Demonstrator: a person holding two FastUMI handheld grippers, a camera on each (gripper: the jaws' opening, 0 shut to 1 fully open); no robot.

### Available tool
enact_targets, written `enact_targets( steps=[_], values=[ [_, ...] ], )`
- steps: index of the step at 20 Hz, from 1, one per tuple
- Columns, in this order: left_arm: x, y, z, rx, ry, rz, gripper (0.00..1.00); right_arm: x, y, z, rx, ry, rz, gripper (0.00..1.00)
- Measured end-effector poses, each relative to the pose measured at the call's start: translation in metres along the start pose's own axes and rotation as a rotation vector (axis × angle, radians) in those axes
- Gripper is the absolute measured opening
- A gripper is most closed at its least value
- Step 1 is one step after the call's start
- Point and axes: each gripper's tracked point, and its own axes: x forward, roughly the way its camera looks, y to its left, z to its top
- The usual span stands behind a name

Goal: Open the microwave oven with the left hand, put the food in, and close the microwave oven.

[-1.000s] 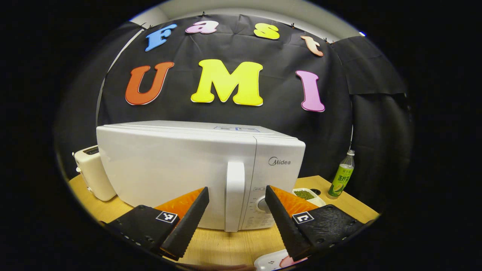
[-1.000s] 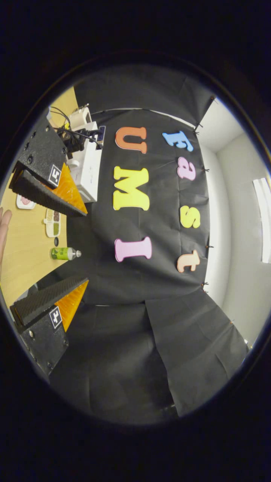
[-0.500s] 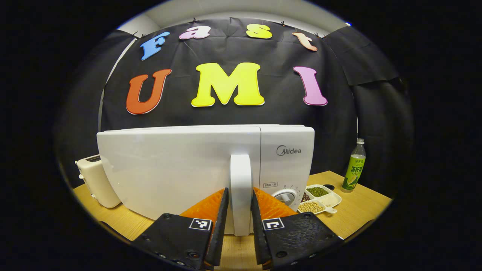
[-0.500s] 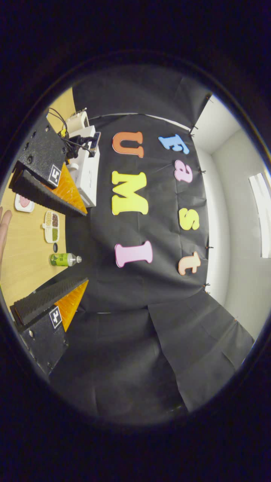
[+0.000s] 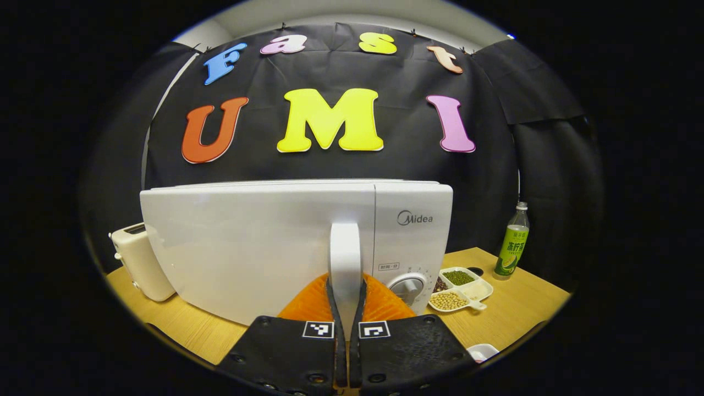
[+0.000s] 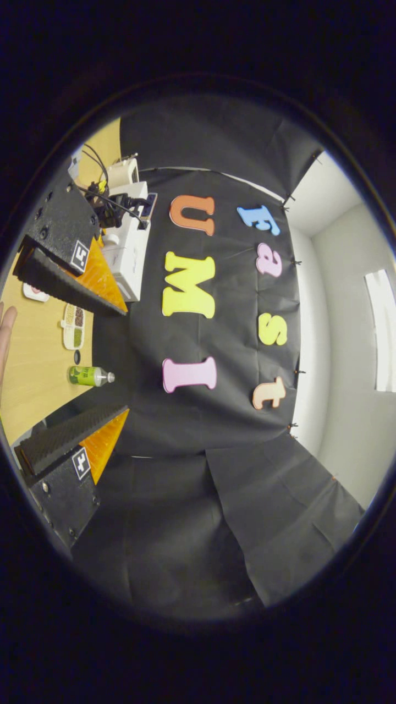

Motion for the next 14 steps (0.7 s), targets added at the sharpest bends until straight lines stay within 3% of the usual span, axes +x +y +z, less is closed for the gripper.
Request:
enact_targets(
  steps=[2,10,11,12,13,14],
  values=[
    [-0.028,0.005,0.003,0.016,-0.044,-0.033,0.02,-0.002,-0.002,-0.001,0.0,0.01,-0.004,1.0],
    [-0.102,0.031,-0.01,0.005,-0.033,-0.117,0.02,-0.02,0.024,0.002,-0.009,0.019,0.016,1.0],
    [-0.112,0.034,-0.011,0.004,-0.035,-0.124,0.02,-0.025,0.028,0.001,-0.016,0.023,0.021,0.9],
    [-0.12,0.039,-0.011,0.007,-0.04,-0.126,0.02,-0.029,0.033,0.003,-0.019,0.024,0.03,0.9],
    [-0.129,0.045,-0.012,0.015,-0.044,-0.128,0.02,-0.033,0.038,0.002,-0.021,0.031,0.038,0.91],
    [-0.136,0.051,-0.012,0.018,-0.05,-0.133,0.02,-0.036,0.042,0.002,-0.022,0.035,0.045,1.0]
  ],
)
